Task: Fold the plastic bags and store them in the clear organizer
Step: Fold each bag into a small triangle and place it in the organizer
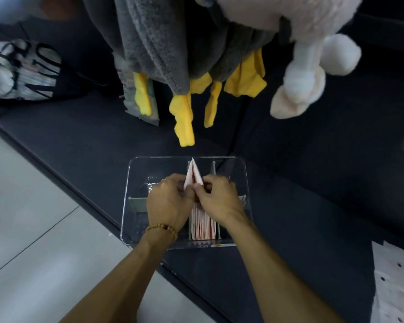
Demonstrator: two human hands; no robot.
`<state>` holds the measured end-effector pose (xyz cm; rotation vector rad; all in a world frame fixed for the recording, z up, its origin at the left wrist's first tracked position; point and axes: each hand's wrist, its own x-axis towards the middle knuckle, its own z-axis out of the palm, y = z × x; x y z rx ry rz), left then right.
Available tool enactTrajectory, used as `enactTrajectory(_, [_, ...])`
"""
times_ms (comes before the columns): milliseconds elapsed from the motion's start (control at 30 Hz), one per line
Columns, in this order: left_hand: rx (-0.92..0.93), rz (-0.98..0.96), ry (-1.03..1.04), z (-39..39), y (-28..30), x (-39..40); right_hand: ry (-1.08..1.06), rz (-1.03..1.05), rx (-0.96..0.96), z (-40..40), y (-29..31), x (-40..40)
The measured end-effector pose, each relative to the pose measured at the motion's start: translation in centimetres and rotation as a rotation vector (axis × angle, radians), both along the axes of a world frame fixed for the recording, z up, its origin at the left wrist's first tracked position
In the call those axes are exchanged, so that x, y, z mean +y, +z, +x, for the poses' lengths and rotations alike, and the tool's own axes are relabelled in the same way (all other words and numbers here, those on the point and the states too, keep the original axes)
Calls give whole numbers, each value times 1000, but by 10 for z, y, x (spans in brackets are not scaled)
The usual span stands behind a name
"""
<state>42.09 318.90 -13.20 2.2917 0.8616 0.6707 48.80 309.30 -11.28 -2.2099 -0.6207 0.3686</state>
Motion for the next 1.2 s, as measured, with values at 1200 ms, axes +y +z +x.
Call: enactTrajectory(1200, [355, 275, -1399, -26, -68, -362, -837, -565, -213, -155, -79, -462])
